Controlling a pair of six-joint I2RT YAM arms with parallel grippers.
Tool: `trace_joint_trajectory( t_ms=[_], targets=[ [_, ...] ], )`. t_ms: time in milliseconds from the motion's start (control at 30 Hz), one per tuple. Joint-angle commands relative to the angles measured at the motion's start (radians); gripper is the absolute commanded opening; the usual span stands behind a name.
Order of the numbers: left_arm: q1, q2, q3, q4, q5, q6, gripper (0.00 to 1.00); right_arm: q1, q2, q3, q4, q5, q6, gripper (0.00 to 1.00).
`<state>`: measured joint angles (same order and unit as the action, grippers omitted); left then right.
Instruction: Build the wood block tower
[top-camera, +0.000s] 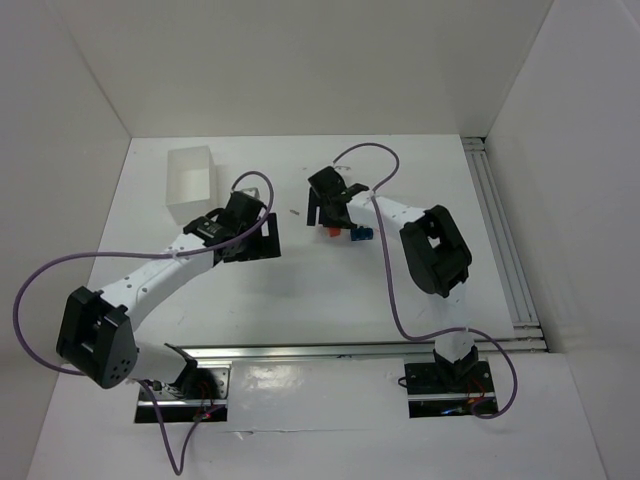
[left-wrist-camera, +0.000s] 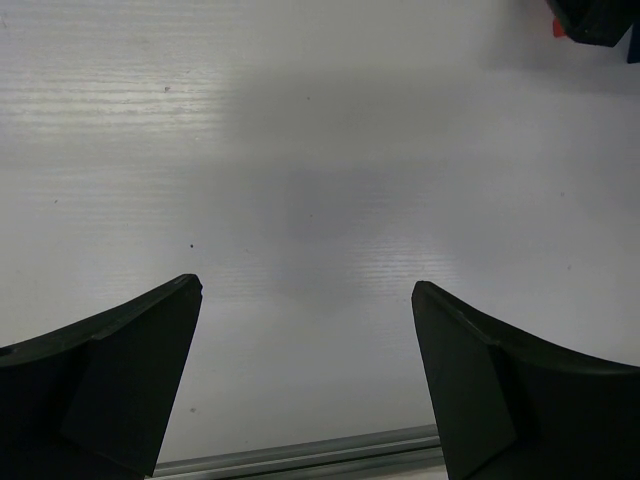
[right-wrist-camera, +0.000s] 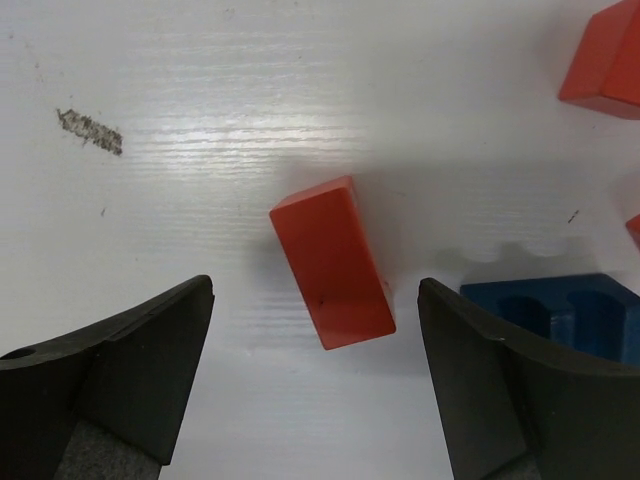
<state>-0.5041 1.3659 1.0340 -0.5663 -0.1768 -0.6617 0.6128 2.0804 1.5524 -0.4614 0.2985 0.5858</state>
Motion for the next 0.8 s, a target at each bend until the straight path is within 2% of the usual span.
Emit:
trace_joint_trajectory(
  t_ms=[0, 333, 500, 767],
  targets=[
    [0.007, -0.030, -0.002, -0.007, 0.011, -0.004, 1.00, 0.037, 0.006, 0.029, 0.003, -0.018, 0.016, 0.90],
    [0.016, -0.080, 0.038, -0.076, -0.092, 0.005, 1.00, 0.100, 0.072, 0.149, 0.052, -0.196, -0.013, 0.89],
    [0.035, -0.114, 0.051, -0.086, -0.092, 0.014, 1.00, 0.110, 0.093, 0.225, 0.014, -0.170, -0.023, 0.89],
    [0.053, -0.114, 0.060, -0.095, -0.092, 0.024, 1.00, 0.077, -0.086, 0.137, -0.006, -0.090, -0.073, 0.88]
  ],
)
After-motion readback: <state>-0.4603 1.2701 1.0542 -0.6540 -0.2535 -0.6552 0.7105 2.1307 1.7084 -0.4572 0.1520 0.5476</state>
